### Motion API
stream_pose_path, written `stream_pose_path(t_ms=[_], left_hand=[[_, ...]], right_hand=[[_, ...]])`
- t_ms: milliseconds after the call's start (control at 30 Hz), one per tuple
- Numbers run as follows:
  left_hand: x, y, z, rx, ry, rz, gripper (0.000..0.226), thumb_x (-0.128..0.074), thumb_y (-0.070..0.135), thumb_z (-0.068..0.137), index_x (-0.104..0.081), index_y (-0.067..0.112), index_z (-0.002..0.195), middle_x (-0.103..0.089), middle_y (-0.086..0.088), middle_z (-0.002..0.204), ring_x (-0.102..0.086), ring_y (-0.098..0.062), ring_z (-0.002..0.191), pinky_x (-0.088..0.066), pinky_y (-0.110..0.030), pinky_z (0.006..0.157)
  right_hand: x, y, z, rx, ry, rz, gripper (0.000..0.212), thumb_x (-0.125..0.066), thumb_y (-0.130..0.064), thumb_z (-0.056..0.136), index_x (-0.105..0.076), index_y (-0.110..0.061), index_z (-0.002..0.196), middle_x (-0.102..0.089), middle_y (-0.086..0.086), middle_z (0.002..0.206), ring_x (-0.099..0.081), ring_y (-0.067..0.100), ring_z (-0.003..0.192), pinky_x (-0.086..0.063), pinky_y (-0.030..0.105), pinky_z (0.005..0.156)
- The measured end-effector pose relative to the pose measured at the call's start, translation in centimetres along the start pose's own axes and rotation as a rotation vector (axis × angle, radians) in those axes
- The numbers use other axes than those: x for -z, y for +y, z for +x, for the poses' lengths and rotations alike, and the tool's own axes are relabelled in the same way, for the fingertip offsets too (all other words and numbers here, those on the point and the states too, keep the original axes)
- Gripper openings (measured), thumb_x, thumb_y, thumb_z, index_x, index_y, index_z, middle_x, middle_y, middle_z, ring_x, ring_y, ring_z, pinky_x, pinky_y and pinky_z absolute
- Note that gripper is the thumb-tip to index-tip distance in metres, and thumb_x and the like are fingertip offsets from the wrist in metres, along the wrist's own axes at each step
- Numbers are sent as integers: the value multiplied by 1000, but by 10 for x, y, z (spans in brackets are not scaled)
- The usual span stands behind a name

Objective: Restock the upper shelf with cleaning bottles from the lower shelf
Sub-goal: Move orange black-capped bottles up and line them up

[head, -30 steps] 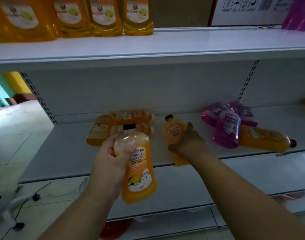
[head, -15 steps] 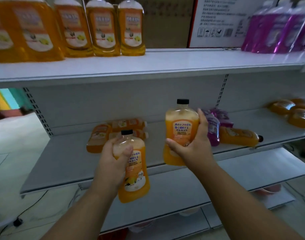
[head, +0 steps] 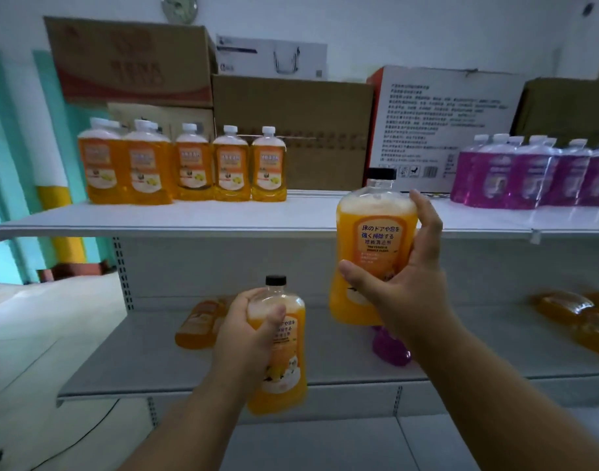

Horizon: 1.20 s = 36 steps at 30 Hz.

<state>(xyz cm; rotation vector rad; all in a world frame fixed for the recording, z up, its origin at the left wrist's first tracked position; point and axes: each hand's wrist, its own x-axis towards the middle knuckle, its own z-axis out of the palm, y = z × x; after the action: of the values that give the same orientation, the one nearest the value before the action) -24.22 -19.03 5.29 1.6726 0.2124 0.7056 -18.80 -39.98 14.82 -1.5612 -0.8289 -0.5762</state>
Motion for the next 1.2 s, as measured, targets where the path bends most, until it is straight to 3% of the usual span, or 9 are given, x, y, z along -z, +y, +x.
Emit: stream_pose_path(t_ms=[167,300,433,567,733,867,1033,1200], left_hand=[[-38,40,-4,-78,-6,25,40,-66,63,77,-58,46,113,-71,6,99,-72,-9,80,-62,-37,67],[-73,72,-5,-127,-33,-49,35,-75,53,81,-59,43,111,-69,7,99,-70,-2,79,-54,-18,53],[-99,97,5,-129,-122,-59,49,-85,47,70,-56,48,109,-66,8,102,-71,-11,82,-55,-20,53],[-128,109,32,-160,-216,-54,52,-87,46,70,-53,52,109,-63,4,109,-68,-23,92,-62,-37,66],[-178,123,62,-264,-307,-106,49,-83,47,73,-53,48,111,-58,11,111,-64,-15,92,-55,-24,59],[-225,138,77,-305,-455,-178,56,-78,66,61,-50,60,110,-62,15,109,-68,-16,90,-61,-29,59],[-300,157,80,-390,-592,-251,49,-80,59,70,-48,68,107,-60,19,109,-66,-13,89,-54,-20,53],[-391,177,61,-421,-686,-267,46,-78,58,74,-52,63,111,-57,18,113,-64,-14,92,-54,-21,52]], right_hand=[[41,-17,9,84,-10,26,110,-87,-40,63,-15,-49,146,-46,-26,124,-66,8,102,-61,35,72],[73,-23,11,103,25,48,108,-87,-31,66,-18,-45,146,-47,-19,123,-66,8,100,-59,26,68],[99,-22,16,116,72,10,107,-88,-21,68,-18,-40,147,-47,-23,122,-66,7,101,-58,25,68],[120,-16,35,113,129,-74,106,-84,-28,67,-16,-40,147,-41,-46,114,-60,-3,104,-54,15,69],[147,-13,57,133,240,-265,103,-84,-36,69,-14,-46,143,-38,-45,117,-56,-13,103,-53,12,72],[177,-19,64,130,378,-442,105,-83,-48,66,-11,-54,142,-34,-57,110,-55,-16,102,-54,18,72],[236,-22,61,91,534,-547,105,-81,-58,65,-12,-53,145,-34,-58,109,-52,-20,101,-48,5,65],[320,-12,40,21,661,-628,98,-78,-63,57,-18,-64,135,-42,-46,112,-53,-20,96,-46,4,55]])
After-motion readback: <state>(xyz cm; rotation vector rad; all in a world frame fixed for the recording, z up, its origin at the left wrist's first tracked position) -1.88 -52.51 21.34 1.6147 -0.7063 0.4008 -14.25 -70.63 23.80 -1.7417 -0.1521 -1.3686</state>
